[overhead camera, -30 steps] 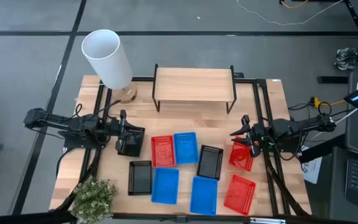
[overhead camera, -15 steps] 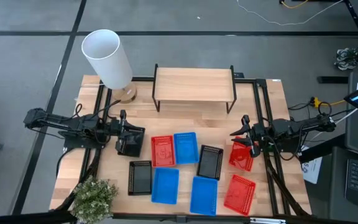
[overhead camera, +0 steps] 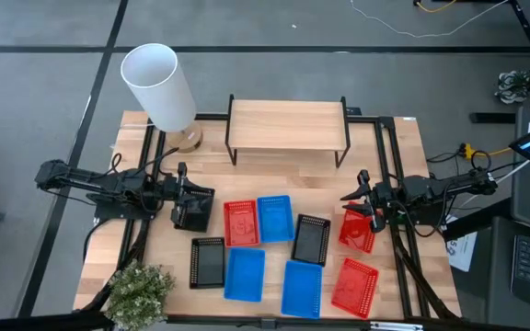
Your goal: Stack baskets on shelf by color
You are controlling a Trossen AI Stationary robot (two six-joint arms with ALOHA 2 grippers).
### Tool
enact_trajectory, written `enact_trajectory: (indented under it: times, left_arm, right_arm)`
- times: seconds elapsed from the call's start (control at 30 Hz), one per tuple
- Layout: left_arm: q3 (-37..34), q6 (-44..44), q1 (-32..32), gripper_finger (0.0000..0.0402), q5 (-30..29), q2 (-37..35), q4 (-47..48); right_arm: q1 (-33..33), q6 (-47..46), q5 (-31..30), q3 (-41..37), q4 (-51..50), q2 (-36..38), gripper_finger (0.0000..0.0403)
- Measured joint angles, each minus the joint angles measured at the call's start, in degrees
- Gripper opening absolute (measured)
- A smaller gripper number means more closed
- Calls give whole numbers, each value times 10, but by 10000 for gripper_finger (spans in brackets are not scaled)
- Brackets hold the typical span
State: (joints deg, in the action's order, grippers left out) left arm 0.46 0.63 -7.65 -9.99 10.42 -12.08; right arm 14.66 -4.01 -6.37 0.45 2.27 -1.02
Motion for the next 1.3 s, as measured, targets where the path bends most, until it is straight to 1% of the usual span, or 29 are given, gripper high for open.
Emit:
enact_trajectory:
  times: [0.27, 0.47, 0.57, 0.63, 0.7, 0.8, 0.87, 0.93, 1.0, 1.07, 1.1, 1.17, 1.23, 1.3]
  left_arm:
    - [0, 0, 0, 69, 0, 0, 0]
    - [0, 2, 0, 69, 0, 0, 0]
    - [0, 57, 0, 69, 0, 0, -8]
    - [0, 73, 0, 69, 2, 0, -29]
    - [0, 39, 0, 69, 15, 0, -43]
    - [0, -33, 0, 69, 27, 0, -71]
    - [0, -45, 0, 69, 27, 0, -95]
    - [0, -46, 0, 69, 26, 0, -125]
    - [0, -29, 0, 69, 11, 0, -162]
    - [0, 10, 0, 69, -14, 0, -203]
    - [0, 31, 0, 69, -30, 0, -221]
    - [0, 38, 0, 69, -54, 0, -249]
    - [2, 30, 0, 69, -67, 0, -261]
    - [8, 33, 0, 69, -70, 0, -258]
  right_arm:
    - [0, -3, 0, 0, 17, 0, 103]
    - [0, -47, 2, 0, 38, 0, 103]
    - [0, -51, 3, 0, 59, -1, 103]
    - [0, -85, 11, 0, 101, 0, 103]
    - [0, -104, 55, 0, 143, -1, 103]
    - [0, -125, 166, 8, 208, -5, 103]
    - [0, -145, 240, 34, 232, -8, 103]
    - [1, -153, 287, 80, 231, -16, 103]
    - [3, -142, 295, 138, 189, -35, 103]
    - [3, -112, 286, 215, 83, -67, 103]
    - [3, -101, 270, 259, 19, -89, 103]
    - [3, -93, 223, 345, -116, -144, 103]
    - [3, -115, 178, 419, -239, -212, 103]
    - [3, -156, 153, 478, -344, -282, 103]
